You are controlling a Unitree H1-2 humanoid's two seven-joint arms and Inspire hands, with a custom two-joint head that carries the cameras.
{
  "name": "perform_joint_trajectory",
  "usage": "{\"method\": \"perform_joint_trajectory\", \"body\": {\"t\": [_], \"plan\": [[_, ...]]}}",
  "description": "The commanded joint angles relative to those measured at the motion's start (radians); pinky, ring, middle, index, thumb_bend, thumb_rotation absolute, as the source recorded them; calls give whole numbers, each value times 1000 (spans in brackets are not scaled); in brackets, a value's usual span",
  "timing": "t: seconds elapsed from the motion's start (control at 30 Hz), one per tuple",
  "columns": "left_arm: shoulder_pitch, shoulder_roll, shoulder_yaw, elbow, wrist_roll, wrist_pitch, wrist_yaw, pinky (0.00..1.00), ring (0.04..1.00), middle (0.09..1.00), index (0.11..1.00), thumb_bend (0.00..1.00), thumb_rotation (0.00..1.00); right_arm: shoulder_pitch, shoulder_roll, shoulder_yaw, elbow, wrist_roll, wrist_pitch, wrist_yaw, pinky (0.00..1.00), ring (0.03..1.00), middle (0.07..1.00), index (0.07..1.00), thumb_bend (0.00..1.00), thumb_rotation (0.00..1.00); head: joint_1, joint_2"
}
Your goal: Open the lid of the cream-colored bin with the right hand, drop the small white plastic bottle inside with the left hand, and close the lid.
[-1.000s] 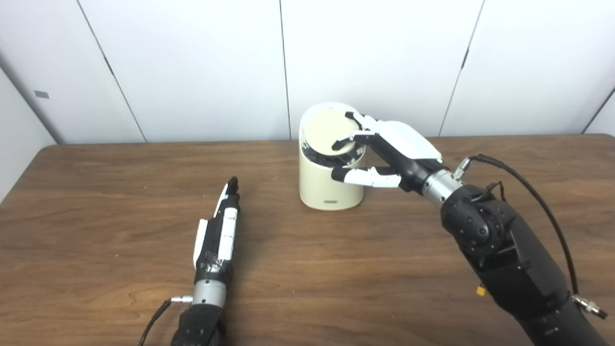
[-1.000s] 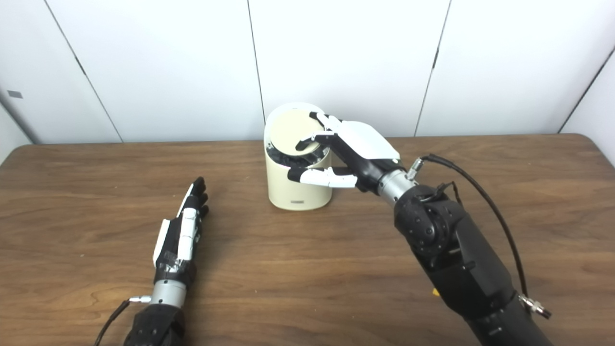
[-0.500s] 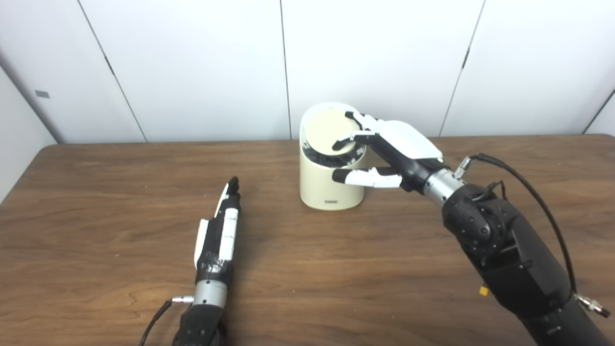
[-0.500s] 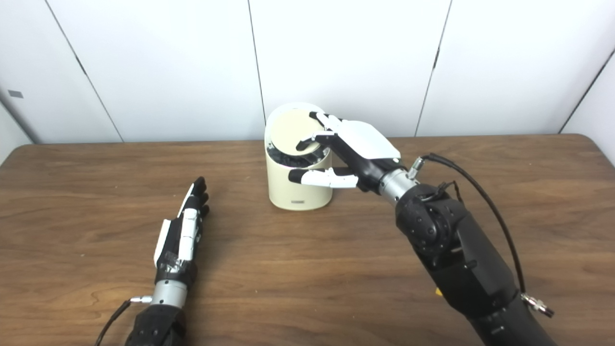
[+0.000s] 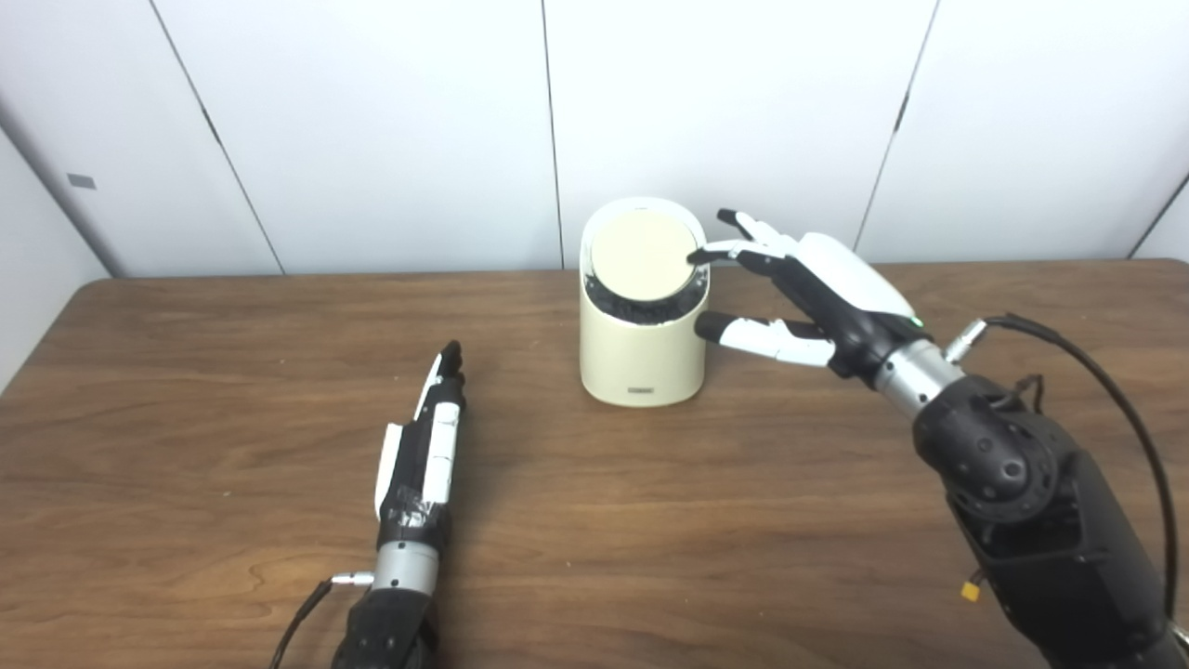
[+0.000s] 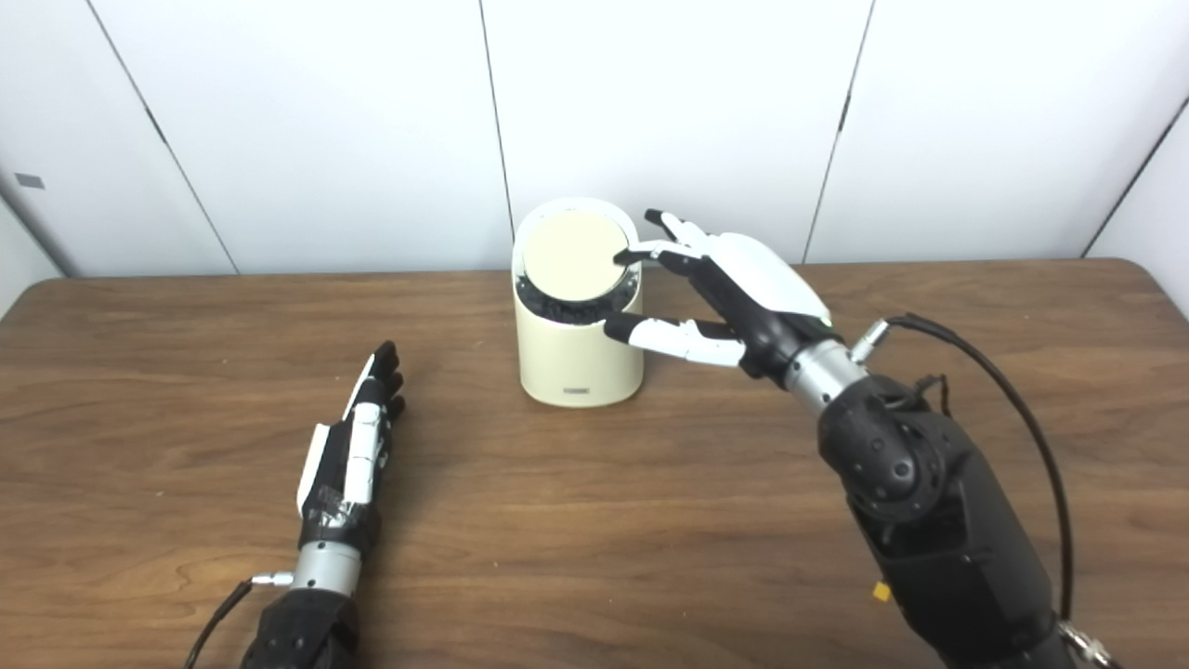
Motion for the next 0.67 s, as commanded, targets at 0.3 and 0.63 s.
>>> {"method": "perform_joint_trajectory", "body": {"t": [0.3,0.63], "plan": [[10,25,7,-30,-23,-22,-25,1000,1000,1000,1000,658,1000,195,13,-156,-26,115,-14,-101,958,1000,991,924,631,1000,5,4],[82,71,19,-103,-67,4,-64,1000,1000,1000,1000,606,1000,331,120,-273,57,426,-86,-155,939,974,964,935,644,1000,-2,11]]}}
